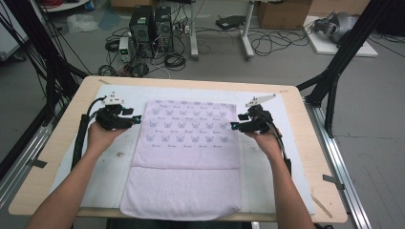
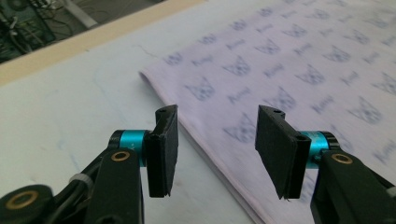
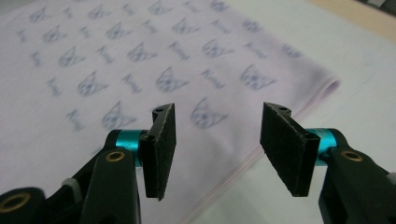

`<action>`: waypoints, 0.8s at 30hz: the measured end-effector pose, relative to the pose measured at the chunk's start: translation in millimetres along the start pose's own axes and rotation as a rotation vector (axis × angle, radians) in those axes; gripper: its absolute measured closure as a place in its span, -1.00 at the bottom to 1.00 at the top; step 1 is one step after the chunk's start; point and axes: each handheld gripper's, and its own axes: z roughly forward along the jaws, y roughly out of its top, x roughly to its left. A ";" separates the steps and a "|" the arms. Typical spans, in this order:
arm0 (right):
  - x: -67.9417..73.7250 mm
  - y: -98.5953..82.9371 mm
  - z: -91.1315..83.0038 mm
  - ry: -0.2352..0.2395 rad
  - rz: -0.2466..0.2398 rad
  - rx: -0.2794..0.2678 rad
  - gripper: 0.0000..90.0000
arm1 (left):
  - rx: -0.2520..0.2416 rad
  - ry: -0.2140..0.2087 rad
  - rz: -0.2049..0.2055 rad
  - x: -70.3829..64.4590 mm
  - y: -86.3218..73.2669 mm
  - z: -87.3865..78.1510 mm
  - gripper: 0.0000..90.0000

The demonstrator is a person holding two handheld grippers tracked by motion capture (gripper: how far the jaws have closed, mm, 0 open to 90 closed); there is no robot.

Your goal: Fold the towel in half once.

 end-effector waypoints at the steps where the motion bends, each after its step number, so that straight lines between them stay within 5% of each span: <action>1: 5.6 -4.8 -0.3 0.007 -0.009 -0.005 0.02 | -0.003 -0.007 0.007 -5.3 -5.1 -2.1 0.09; 8: 48.0 -34.8 0.8 0.066 -0.069 0.008 0.10 | -0.028 -0.073 0.040 -39.2 -34.7 -14.3 0.12; 11: 61.3 -38.4 1.1 0.083 -0.087 0.080 0.08 | -0.029 -0.098 0.038 -46.5 -45.3 -20.5 0.12; 13: 71.9 -45.7 -3.5 0.065 -0.121 0.036 0.09 | 0.003 -0.123 0.045 -52.4 -52.3 -24.2 0.11; 19: 83.6 -71.3 -12.1 0.084 -0.118 -0.001 0.15 | 0.024 -0.142 0.111 -67.7 -63.3 -36.5 0.11; 24: 88.8 -83.0 -8.6 0.088 -0.117 0.018 0.22 | 0.026 -0.171 0.112 -77.0 -70.9 -37.0 0.22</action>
